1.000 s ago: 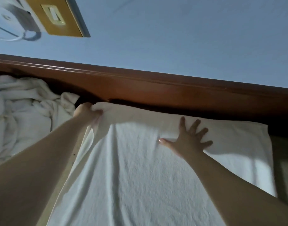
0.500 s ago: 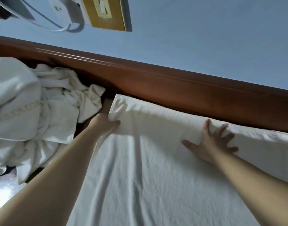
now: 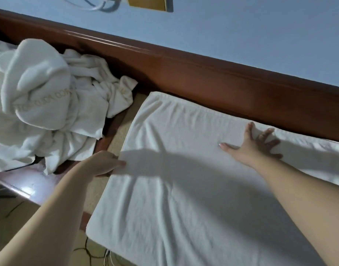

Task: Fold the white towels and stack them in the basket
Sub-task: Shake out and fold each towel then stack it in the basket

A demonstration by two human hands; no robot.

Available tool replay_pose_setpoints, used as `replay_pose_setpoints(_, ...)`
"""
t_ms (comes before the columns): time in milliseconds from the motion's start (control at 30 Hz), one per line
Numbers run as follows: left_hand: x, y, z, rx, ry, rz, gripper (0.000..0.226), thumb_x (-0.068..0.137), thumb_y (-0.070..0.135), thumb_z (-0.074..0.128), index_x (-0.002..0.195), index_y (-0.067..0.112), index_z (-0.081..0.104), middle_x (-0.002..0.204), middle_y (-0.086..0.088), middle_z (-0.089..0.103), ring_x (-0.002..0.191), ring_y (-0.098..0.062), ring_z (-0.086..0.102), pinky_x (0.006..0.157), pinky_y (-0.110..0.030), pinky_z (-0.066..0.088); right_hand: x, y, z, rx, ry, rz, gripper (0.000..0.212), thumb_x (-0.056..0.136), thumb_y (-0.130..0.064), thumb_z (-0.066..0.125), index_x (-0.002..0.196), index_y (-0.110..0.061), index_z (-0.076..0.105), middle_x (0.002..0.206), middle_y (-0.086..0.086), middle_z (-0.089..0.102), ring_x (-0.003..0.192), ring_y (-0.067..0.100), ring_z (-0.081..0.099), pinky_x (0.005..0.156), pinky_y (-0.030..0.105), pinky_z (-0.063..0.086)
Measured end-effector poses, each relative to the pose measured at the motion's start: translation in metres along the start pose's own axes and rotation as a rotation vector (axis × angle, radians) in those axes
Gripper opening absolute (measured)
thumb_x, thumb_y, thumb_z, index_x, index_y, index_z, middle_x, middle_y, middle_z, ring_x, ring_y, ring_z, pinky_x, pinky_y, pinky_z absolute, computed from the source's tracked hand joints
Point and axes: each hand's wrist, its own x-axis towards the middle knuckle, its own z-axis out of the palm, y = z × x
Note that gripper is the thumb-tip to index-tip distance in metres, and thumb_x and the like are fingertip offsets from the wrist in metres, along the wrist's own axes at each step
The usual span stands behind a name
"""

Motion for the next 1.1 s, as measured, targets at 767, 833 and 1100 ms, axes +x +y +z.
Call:
replay_pose_setpoints(767, -0.136, -0.003, 0.160, -0.069, 0.661, -0.056, 0.052, 0.093, 0.055, 0.061, 0.133, 0.022, 0.055, 0.136, -0.026, 0.055, 0.127, -0.046, 0.045, 0.102, -0.062, 0.042, -0.046, 0.210, 0.018, 0.402, 0.667, 0.140, 0.051, 0.094, -0.040, 0.062, 0.139, -0.018, 0.053, 0.129, 0.016, 0.059, 0.126, 0.040, 0.048, 0.105, 0.051, 0.041)
replay_pose_setpoints(833, -0.152, 0.080, 0.205, -0.013, 0.599, 0.235, 0.066, 0.091, 0.060, 0.066, 0.144, 0.025, 0.050, 0.150, -0.016, 0.048, 0.137, -0.042, 0.041, 0.109, -0.059, 0.040, -0.036, 0.224, 0.000, 0.451, 0.656, 0.248, 0.051, 0.094, -0.041, 0.061, 0.140, -0.021, 0.050, 0.137, 0.016, 0.054, 0.130, 0.040, 0.045, 0.104, 0.052, 0.041)
replay_pose_setpoints(1100, -0.125, 0.221, 0.324, 0.258, 0.482, 0.509, 0.100, 0.081, 0.098, 0.026, 0.164, 0.047, 0.005, 0.176, 0.000, -0.009, 0.162, -0.026, -0.009, 0.127, -0.056, -0.009, 0.037, 0.265, -0.068, 0.576, 0.411, 0.379, 0.062, 0.096, -0.049, 0.068, 0.132, 0.000, 0.055, 0.121, 0.014, 0.065, 0.106, 0.035, 0.064, 0.084, 0.039, 0.050)
